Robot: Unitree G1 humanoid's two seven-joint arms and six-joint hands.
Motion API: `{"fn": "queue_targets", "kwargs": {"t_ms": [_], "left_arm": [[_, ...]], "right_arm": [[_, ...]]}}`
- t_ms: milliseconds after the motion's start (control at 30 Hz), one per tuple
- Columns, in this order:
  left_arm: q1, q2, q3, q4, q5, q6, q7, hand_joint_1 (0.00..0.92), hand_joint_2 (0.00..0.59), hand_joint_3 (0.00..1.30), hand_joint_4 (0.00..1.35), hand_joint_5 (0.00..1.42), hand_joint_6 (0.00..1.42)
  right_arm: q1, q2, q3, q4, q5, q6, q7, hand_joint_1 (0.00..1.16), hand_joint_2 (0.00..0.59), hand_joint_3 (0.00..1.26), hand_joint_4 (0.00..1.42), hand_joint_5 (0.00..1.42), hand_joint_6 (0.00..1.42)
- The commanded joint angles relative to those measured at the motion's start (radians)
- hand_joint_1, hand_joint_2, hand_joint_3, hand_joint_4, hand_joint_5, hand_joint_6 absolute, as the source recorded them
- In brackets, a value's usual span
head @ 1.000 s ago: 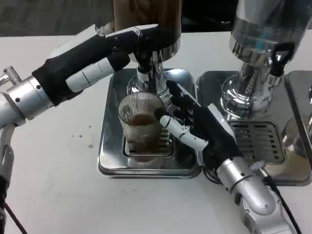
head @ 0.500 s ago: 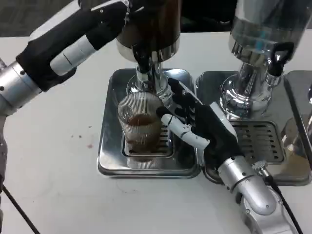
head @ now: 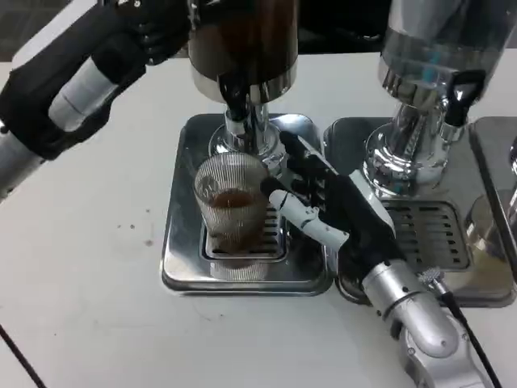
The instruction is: Grasp the cup under the faucet to collect the drink, then remove the cup.
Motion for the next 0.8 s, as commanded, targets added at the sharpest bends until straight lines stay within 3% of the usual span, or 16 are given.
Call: {"fn": "queue_targets", "kwargs": {"t_ms": [33,300,800], "left_arm": [[0.064,-0.002,0.036,-0.057,0.009,-0.029,0.051,0.0,0.055,0.19,0.11,0.15,0.09],[0.172,0.001,0.069,-0.09,0.031,-0.069,0.11,0.0,0.05,0.15,0.11,0.15,0.1],[0.299,-0.003,0.091,0.056,0.112,-0.148,0.217,0.0,0.051,0.14,0.11,0.15,0.1]], "right_arm": [[0.003,-0.001,-0.01,-0.002,0.009,-0.032,-0.006,0.56,0.31,0.06,0.02,0.03,0.06],[0.0,-0.007,-0.01,0.0,0.006,-0.038,-0.001,0.57,0.28,0.05,0.02,0.03,0.06],[-0.015,-0.013,0.012,0.019,-0.009,-0.049,0.017,0.61,0.215,0.0,0.0,0.0,0.02]]}}
